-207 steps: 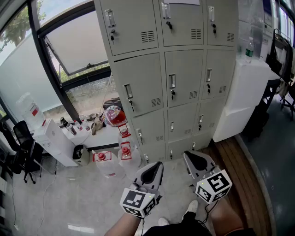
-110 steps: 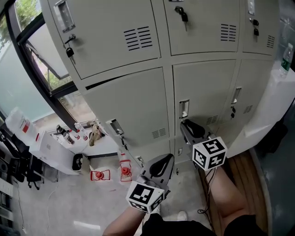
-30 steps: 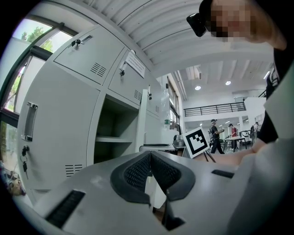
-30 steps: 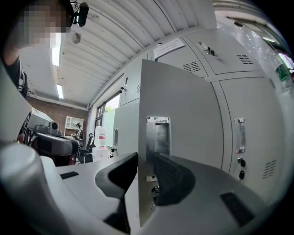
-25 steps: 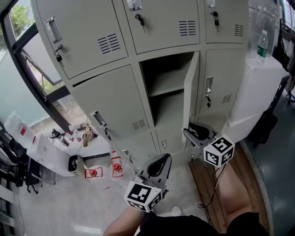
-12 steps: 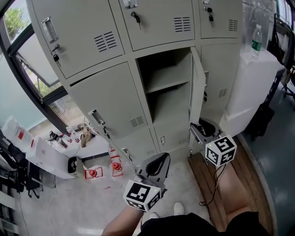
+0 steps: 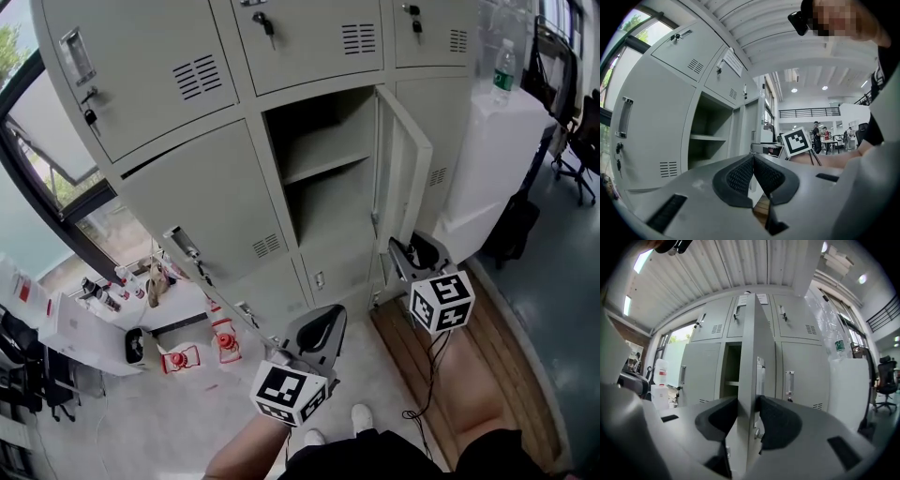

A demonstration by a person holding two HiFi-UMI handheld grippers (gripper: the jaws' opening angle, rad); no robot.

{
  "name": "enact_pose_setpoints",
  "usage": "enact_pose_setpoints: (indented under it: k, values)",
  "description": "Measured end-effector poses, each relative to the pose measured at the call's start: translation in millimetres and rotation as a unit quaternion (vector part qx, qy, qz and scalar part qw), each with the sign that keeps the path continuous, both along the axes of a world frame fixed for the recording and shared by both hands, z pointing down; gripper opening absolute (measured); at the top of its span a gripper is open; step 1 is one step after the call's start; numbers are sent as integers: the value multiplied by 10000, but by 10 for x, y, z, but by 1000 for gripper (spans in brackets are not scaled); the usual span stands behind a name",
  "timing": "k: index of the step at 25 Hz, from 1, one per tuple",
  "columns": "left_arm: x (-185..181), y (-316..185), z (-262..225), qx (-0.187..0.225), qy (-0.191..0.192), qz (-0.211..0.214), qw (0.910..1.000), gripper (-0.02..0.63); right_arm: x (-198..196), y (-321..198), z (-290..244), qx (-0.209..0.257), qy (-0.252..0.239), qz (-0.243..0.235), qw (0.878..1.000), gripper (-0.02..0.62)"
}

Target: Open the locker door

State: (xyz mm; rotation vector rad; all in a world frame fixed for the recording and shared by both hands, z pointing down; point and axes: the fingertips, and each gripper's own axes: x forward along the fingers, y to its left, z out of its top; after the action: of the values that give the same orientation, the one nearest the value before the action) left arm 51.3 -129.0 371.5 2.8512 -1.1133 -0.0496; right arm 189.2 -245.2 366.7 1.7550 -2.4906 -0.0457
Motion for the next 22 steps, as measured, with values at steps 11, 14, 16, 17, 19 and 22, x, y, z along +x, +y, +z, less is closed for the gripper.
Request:
enact_pose_setpoints:
  k: [11, 14, 16, 17, 19, 22]
  values:
    - [29, -134, 66, -81, 81, 127, 9999, 17, 694, -60, 21, 20, 267, 1503, 9883, 156]
    - [41, -153, 56, -76, 83, 117, 9999, 17, 789, -65, 23, -33, 213, 1607, 9868, 155]
    - [42, -168, 57, -75, 81, 97, 9999, 17, 833, -67, 26, -63, 190, 1667, 9858, 155]
    - [42, -174, 59, -74, 79, 86, 9999, 17, 854, -64, 30, -73, 187, 1702, 9852, 156]
    - [44, -181, 63, -72, 72, 71, 9999, 17, 895, -48, 44, -87, 202, 1759, 9842, 161]
    - [34, -180, 57, -76, 79, 66, 9999, 17, 932, -14, 71, -139, 178, 1797, 9835, 163]
